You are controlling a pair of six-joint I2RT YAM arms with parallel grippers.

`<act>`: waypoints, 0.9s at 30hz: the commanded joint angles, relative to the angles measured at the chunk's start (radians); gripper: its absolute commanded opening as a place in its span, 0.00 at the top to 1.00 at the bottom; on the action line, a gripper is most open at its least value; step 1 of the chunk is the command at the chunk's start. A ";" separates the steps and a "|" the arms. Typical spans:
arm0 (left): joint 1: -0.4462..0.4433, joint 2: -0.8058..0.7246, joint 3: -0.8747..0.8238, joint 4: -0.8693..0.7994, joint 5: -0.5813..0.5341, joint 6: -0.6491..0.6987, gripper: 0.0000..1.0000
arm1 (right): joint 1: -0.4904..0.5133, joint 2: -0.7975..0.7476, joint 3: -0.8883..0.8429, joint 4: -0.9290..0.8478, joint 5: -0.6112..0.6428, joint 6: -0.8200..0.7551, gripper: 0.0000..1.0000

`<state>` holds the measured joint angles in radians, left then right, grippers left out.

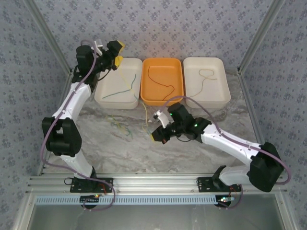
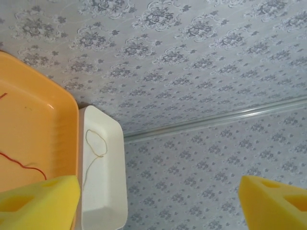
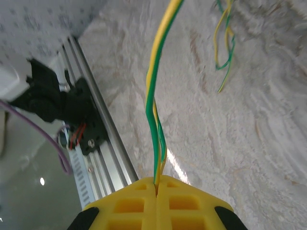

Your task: Untangle the cables

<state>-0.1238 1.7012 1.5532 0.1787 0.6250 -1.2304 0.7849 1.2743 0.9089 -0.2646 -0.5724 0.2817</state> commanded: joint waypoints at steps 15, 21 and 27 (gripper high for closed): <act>-0.015 -0.434 -0.119 -0.485 -0.064 0.436 0.31 | -0.140 -0.078 -0.037 0.161 -0.111 0.178 1.00; -0.327 -0.509 -0.433 -0.391 -0.138 0.534 0.40 | -0.163 -0.083 -0.018 0.158 -0.132 0.187 1.00; -0.432 -0.447 -0.509 -0.313 -0.150 0.503 0.53 | -0.173 -0.089 -0.013 0.164 -0.136 0.200 1.00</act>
<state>-0.5312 1.2484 1.0378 -0.2314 0.4805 -0.7422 0.6193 1.2095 0.8753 -0.1219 -0.6788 0.4644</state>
